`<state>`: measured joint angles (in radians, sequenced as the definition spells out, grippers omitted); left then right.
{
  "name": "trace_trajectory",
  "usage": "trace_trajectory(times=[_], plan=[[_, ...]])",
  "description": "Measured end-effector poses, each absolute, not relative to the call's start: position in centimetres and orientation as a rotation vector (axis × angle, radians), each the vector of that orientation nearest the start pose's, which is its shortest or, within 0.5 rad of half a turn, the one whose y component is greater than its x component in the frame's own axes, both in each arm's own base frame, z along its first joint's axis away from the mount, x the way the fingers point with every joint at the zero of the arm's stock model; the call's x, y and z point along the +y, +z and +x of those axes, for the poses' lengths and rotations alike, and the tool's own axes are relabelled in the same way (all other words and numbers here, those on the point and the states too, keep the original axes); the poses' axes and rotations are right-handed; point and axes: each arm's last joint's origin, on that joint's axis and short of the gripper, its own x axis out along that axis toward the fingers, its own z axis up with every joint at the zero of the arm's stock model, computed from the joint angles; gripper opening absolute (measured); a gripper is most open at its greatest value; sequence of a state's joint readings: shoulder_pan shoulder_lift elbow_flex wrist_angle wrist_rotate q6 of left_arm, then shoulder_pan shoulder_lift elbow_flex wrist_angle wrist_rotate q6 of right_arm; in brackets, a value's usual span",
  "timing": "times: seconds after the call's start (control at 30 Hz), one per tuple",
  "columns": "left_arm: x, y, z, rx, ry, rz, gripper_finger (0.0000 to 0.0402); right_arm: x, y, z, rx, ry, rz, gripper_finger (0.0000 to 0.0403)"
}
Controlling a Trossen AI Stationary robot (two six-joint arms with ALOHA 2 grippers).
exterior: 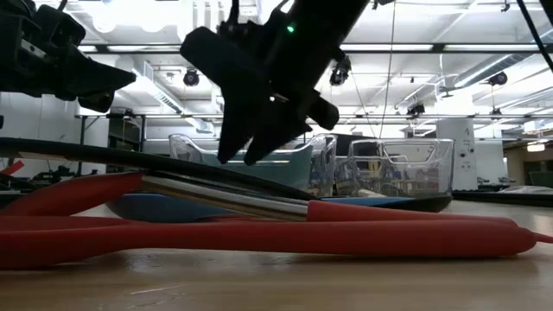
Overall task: Pick & Place Kitchen Items
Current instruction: Put the green knife into the right transparent bin
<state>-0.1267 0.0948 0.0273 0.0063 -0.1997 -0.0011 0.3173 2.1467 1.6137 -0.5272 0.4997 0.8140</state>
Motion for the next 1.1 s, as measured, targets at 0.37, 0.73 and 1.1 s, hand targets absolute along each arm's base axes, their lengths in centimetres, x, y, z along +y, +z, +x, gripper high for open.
trace_trajectory(times=[0.37, 0.73, 1.1], plan=[[-0.7, 16.6, 10.2, 0.061, 0.073, 0.009, 0.0010, 12.7, 16.1, 43.1, 0.812, -0.615, 0.460, 0.0181], [-0.7, 16.6, 10.2, 0.061, 0.073, 0.009, 0.0010, 12.7, 13.9, 43.2, 0.854, -0.648, 0.441, 0.0200], [-0.7, 16.6, 10.2, 0.062, 0.073, 0.009, 0.0010, 12.6, 12.7, 43.3, 0.873, -0.662, 0.413, 0.0154]])
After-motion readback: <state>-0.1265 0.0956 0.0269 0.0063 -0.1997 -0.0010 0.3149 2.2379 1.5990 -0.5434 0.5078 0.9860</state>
